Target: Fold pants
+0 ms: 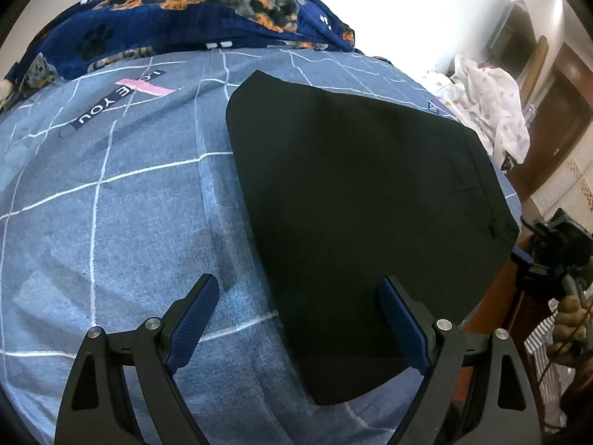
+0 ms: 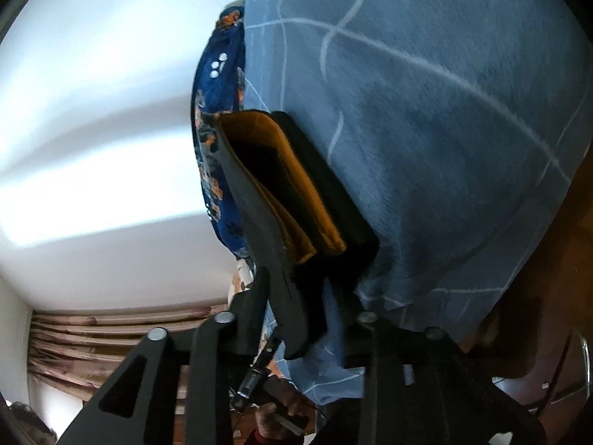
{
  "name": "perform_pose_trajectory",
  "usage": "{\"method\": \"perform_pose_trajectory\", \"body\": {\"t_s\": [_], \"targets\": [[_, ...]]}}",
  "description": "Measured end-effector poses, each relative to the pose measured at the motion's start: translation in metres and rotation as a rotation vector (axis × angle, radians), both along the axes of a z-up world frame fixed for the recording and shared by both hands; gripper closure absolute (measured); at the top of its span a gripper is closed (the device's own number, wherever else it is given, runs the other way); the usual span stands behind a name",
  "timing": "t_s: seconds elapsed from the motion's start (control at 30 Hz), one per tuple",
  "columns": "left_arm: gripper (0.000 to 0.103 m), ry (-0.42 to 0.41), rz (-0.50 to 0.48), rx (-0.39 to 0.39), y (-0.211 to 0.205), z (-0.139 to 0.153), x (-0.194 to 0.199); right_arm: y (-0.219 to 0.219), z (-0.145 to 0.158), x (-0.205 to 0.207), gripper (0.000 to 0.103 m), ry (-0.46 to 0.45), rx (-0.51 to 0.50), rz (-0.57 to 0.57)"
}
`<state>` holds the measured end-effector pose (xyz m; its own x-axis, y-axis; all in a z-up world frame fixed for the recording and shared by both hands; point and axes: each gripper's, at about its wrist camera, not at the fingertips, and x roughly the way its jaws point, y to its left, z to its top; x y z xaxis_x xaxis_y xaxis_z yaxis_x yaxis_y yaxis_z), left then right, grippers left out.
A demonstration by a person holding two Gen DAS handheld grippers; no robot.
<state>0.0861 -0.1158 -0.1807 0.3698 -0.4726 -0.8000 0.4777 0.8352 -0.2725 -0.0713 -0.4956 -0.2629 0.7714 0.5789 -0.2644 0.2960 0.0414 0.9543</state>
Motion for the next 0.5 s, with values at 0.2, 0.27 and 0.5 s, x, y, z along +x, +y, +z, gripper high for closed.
{"method": "perform_pose_trajectory", "body": {"t_s": [0.2, 0.27, 0.5], "targets": [[0.015, -0.003, -0.004, 0.002, 0.0, 0.0, 0.0, -0.011, 0.021, -0.005, 0.057, -0.01, -0.09, -0.031], [0.015, -0.005, -0.005, 0.003, 0.001, 0.0, -0.001, -0.014, 0.024, -0.006, 0.057, -0.002, -0.122, -0.037], [0.015, -0.004, -0.005, 0.009, 0.0, 0.0, -0.001, -0.012, 0.026, 0.004, 0.089, 0.057, -0.264, 0.001]]}}
